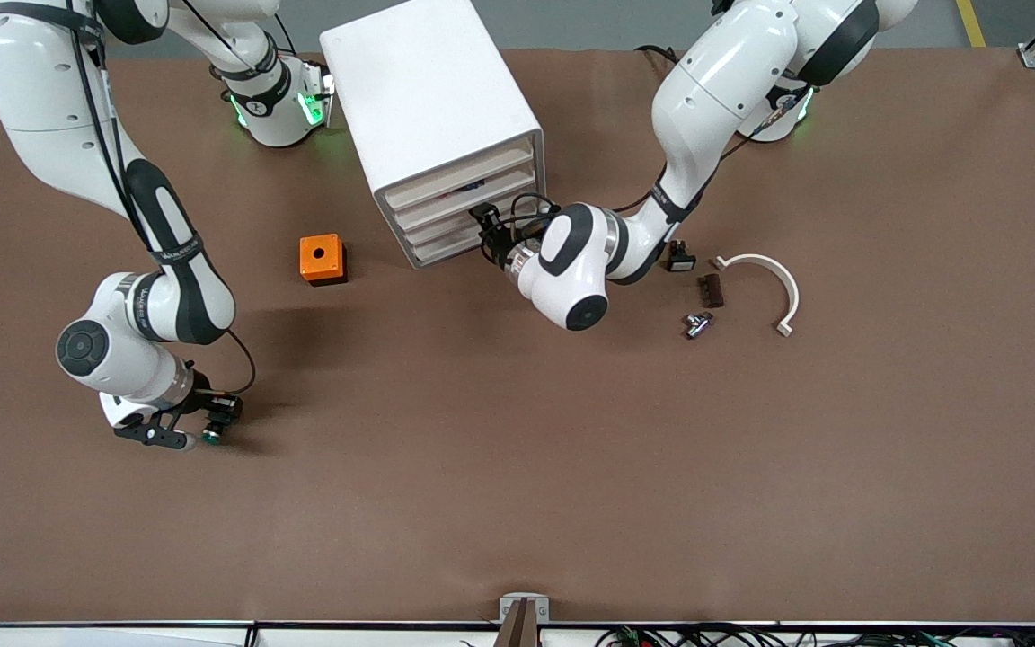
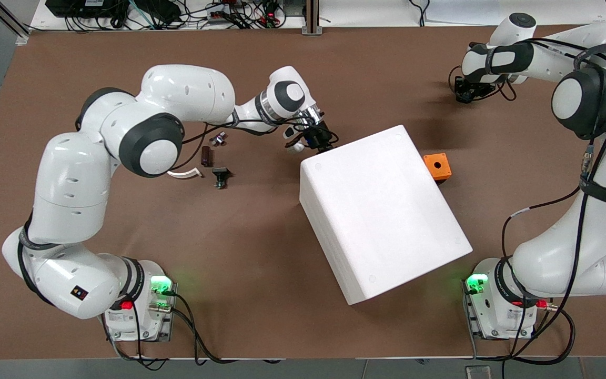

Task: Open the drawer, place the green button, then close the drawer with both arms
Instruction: 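Pull the drawer open with the left gripper while the right gripper carries the button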

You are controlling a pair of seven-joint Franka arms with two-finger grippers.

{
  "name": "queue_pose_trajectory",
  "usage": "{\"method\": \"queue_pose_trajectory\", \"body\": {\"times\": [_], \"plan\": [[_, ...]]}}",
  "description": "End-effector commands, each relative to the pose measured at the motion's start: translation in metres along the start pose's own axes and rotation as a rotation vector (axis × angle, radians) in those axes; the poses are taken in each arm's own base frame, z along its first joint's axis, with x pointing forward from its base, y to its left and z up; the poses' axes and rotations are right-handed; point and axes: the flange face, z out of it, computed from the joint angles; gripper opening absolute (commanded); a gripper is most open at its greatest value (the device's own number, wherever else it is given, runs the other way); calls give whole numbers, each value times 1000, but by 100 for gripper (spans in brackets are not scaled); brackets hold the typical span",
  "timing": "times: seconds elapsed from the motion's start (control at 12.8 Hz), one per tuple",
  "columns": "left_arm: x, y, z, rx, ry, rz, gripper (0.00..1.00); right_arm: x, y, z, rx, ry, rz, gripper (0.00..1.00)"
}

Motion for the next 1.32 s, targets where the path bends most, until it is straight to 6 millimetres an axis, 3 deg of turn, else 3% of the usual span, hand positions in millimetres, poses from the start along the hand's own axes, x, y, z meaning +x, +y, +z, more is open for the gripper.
{"method": "queue_pose_trajectory", "body": {"times": [0.0,0.08,0.16,0.23,0.39,0.47,0.62,0.86,1.01,1.17,1.25], "plan": [[-3,-7,15,25,22,-7,31,5,-5,-39,9,-3,20,0],[-4,-8,14,20,24,2,10,7,-9,-62,10,-16,41,0],[-3,-6,10,13,23,5,0,5,-16,-89,9,-37,61,0],[-3,-3,5,9,17,3,0,1,-27,-117,13,-39,78,0],[-1,9,-17,-8,-6,-6,0,-19,-67,-168,10,-66,141,0],[0,15,-29,-17,-17,-6,0,-29,-85,-184,6,-75,184,0],[-5,27,-72,-43,-80,16,0,-51,-124,-205,1,-88,262,0],[-9,49,-138,-90,-175,30,0,-96,-199,-221,-18,-99,378,0],[-10,64,-163,-105,-219,41,0,-126,-238,-215,-31,-103,433,0],[-7,68,-173,-109,-236,77,1,-163,-285,-206,-30,-90,508,0],[-6,68,-179,-108,-244,75,28,-182,-304,-199,-24,-80,535,0]]}}
